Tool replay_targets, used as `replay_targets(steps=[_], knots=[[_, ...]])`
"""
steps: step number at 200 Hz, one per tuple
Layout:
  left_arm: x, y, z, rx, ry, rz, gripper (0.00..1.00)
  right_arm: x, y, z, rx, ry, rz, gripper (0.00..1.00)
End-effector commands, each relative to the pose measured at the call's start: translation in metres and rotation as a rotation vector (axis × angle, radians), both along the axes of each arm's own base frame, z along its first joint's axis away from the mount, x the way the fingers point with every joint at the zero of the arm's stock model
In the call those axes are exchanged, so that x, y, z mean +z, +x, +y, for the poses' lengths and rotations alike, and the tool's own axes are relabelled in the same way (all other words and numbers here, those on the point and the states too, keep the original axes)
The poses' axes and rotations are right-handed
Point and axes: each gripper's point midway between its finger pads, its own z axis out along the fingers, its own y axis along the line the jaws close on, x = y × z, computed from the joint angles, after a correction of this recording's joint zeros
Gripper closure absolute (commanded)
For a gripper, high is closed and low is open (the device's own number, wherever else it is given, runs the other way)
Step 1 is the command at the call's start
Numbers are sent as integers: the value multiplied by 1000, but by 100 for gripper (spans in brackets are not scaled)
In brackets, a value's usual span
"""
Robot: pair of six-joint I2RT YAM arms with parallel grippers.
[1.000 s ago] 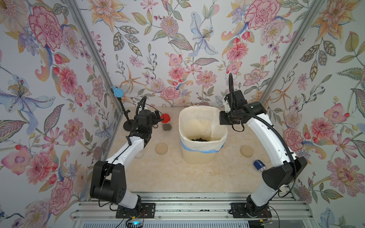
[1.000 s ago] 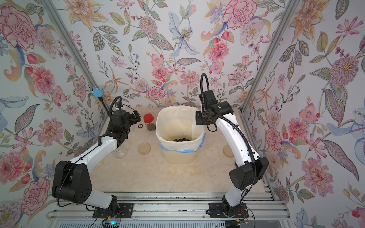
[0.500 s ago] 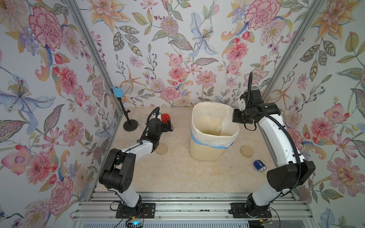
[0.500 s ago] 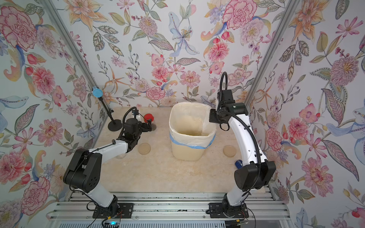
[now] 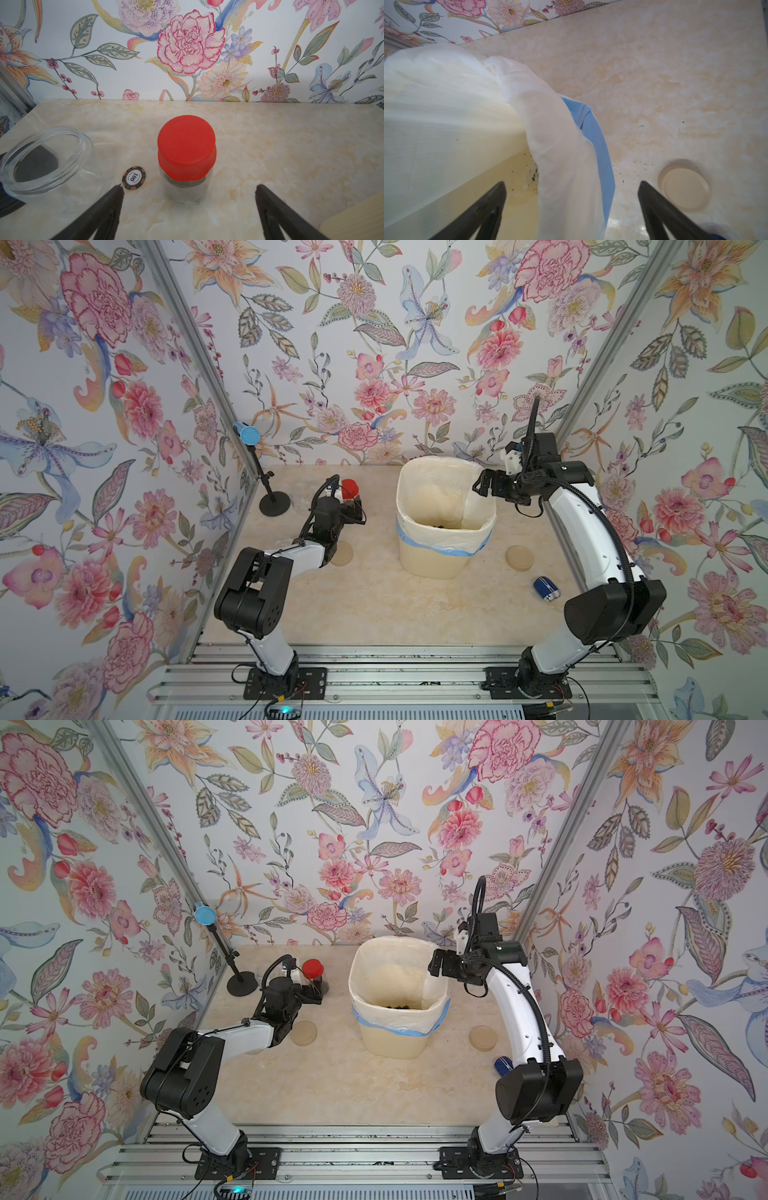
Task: Empty moldy tea leaves from jars
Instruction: Move the trash bin to the center of the board, then pick up the jar from the center of the board.
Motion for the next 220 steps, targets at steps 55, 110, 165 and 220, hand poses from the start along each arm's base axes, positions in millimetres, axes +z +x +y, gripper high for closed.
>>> replay_targets(steps=[55, 110, 165, 220], knots=[[-35, 2, -14, -21, 48, 11, 0, 64, -12, 4, 49, 213, -162, 0], [-50, 23, -10, 44, 49, 33, 0, 78, -12, -6, 50, 284, -206, 0], [-53, 45, -15, 65, 40, 44, 0, 81, -13, -13, 53, 328, -219, 0], [-57, 62, -10, 101, 22, 62, 0, 83, -14, -19, 43, 359, -228, 0]])
